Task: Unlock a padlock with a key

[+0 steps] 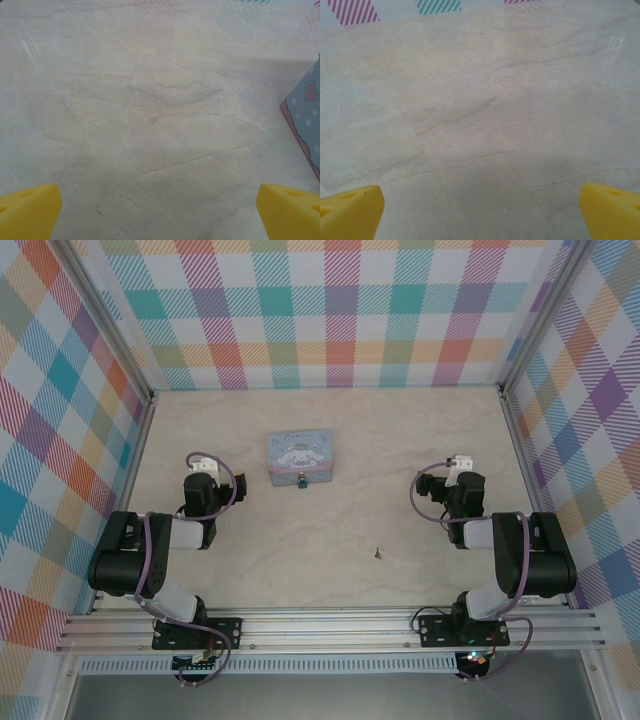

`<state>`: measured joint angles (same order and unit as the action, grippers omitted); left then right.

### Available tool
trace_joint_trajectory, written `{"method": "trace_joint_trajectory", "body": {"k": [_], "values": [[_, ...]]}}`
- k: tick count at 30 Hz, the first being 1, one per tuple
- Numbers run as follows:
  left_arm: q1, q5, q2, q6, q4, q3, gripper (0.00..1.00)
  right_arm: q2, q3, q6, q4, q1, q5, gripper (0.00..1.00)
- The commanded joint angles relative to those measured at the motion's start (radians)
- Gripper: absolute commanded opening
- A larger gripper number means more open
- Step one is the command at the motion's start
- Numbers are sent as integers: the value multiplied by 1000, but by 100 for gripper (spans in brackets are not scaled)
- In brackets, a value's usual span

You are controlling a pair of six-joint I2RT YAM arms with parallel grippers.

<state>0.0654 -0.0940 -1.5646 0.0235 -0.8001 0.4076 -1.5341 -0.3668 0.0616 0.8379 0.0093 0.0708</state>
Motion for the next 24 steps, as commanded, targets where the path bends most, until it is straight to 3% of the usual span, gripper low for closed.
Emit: {"method": "trace_joint_trajectory", "body": {"k": [1,14,20,24], "values": [[8,14,-2,13,-21,8,100,0,-21,-18,33,-3,-3,100],[-4,13,10,-3,-9,9,100,4,-23,-14,35,-5,-5,100],[-5,-2,294,-20,255,54,100,218,-95,-4,-286,-10,-21,100],[-9,-34,490,-175,526,124,100,350,-179,62,-539,-9,-104,100]]}}
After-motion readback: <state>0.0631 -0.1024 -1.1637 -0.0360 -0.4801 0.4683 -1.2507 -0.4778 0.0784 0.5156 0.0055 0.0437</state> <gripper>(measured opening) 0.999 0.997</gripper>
